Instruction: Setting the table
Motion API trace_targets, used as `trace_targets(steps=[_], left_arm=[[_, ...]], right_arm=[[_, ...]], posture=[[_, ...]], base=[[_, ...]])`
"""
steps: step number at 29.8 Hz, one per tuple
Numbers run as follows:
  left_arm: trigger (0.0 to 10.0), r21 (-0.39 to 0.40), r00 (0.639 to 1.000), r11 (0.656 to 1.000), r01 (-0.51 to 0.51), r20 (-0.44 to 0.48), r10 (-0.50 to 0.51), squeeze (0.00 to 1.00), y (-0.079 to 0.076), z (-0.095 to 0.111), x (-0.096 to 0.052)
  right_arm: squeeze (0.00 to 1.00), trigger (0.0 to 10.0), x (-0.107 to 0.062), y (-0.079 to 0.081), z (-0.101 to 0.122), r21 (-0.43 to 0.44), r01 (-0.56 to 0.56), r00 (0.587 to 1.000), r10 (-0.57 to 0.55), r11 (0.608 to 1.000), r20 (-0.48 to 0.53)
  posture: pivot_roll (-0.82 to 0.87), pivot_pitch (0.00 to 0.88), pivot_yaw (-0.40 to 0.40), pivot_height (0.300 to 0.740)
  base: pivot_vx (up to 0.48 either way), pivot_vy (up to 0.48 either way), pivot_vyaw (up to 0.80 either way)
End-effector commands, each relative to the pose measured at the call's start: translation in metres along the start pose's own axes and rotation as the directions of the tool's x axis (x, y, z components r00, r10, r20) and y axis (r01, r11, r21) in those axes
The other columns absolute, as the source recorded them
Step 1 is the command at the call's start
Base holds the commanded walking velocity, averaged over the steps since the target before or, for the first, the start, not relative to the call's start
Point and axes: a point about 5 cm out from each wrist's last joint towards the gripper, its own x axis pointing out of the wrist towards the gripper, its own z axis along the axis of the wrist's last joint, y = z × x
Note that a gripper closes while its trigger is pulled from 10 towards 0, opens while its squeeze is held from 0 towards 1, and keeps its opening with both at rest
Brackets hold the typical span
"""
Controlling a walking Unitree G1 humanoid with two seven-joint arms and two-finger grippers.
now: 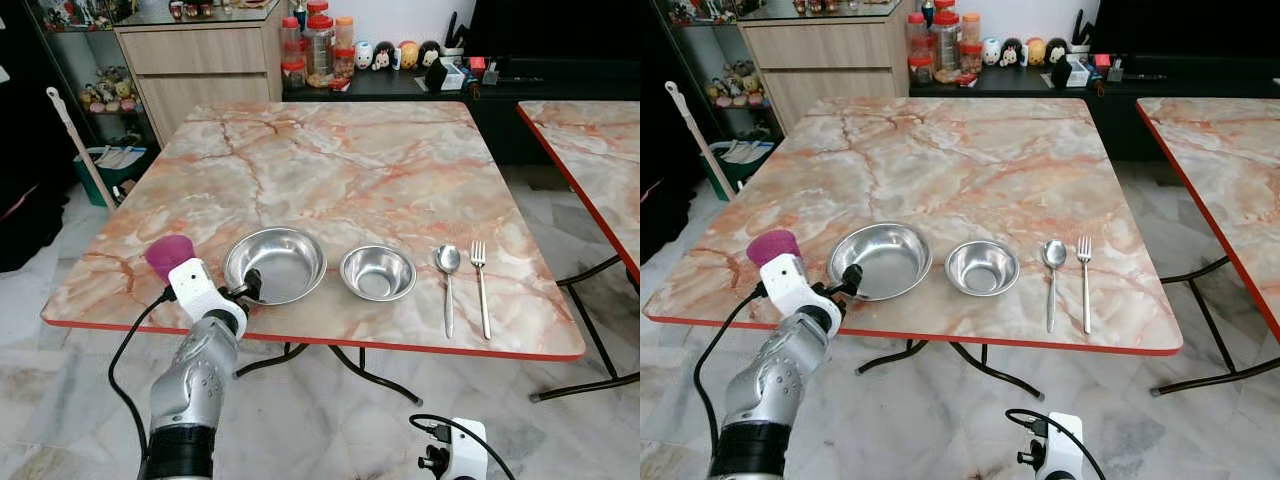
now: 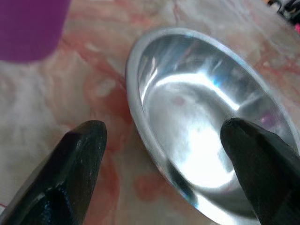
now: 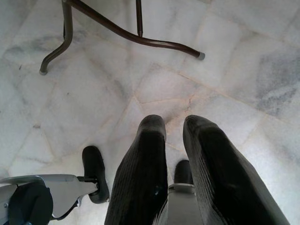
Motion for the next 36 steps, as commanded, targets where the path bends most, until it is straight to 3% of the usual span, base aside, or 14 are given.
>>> trace_targets(steps=[1, 3, 18, 26, 27, 28, 29, 30, 36], left_arm=[[10.0, -0.003, 1.000, 1.000, -0.019, -0.006, 0.019, 0.00, 0.002, -0.002, 0.002], [10.0, -0.036, 0.999, 0.999, -0.037, -0.023, 0.036, 0.00, 0.002, -0.004, 0.004], [10.0, -0.028, 0.998, 0.998, -0.059, 0.029, 0.059, 0.00, -0.014, 0.006, 0.020], [10.0, -0.023, 0.996, 0.996, -0.088, 0.029, 0.089, 0.00, -0.012, 0.003, 0.024], [9.3, -0.024, 0.995, 0.995, -0.095, 0.027, 0.096, 0.00, -0.012, 0.003, 0.024], [7.5, -0.024, 0.995, 0.995, -0.101, 0.026, 0.101, 0.00, -0.011, 0.002, 0.024], [7.5, -0.024, 0.995, 0.995, -0.101, 0.026, 0.101, 0.00, -0.011, 0.002, 0.024], [0.0, -0.017, 0.993, 0.994, -0.112, 0.028, 0.112, 0.00, -0.009, 0.002, 0.024], [0.0, -0.016, 0.990, 0.991, -0.136, 0.030, 0.137, 0.00, -0.004, 0.001, 0.023]], right_arm=[[0.00, 10.0, 0.000, 0.000, 0.001, 0.015, 0.005, 1.000, -0.005, 1.000, 0.007], [0.00, 10.0, 0.000, 0.000, 0.001, 0.015, 0.004, 1.000, -0.004, 1.000, 0.007], [0.00, 10.0, 0.000, -0.001, 0.003, 0.017, 0.006, 1.000, -0.006, 1.000, 0.011], [0.00, 10.0, 0.000, -0.002, 0.003, 0.021, 0.007, 1.000, -0.008, 1.000, 0.013], [0.00, 10.0, 0.000, -0.002, 0.003, 0.021, 0.008, 1.000, -0.008, 1.000, 0.013], [0.00, 10.0, 0.000, -0.002, 0.003, 0.021, 0.008, 1.000, -0.008, 1.000, 0.012], [0.00, 10.0, 0.000, -0.002, 0.003, 0.021, 0.008, 1.000, -0.008, 1.000, 0.012], [0.00, 10.0, 0.000, -0.002, 0.003, 0.022, 0.009, 1.000, -0.010, 1.000, 0.012], [0.00, 10.0, 0.001, -0.003, 0.004, 0.017, 0.007, 1.000, -0.007, 1.000, 0.012]], posture=[[0.06, 0.000, 0.049, 0.740], [0.06, 0.000, 0.048, 0.740], [0.04, 0.000, 0.044, 0.740], [0.04, 0.000, 0.047, 0.740], [0.03, 0.000, 0.048, 0.740], [0.03, 0.000, 0.047, 0.740], [0.03, 0.000, 0.047, 0.740], [0.04, 0.000, 0.046, 0.740], [0.04, 0.000, 0.044, 0.740]], base=[[0.000, 0.000, 0.00], [0.000, 0.000, 0.00], [0.000, 0.000, 0.00], [0.000, 0.000, 0.00], [0.000, 0.000, 0.00], [0.000, 0.000, 0.00], [0.000, 0.000, 0.00], [0.000, 0.000, 0.00], [0.000, 0.000, 0.00]])
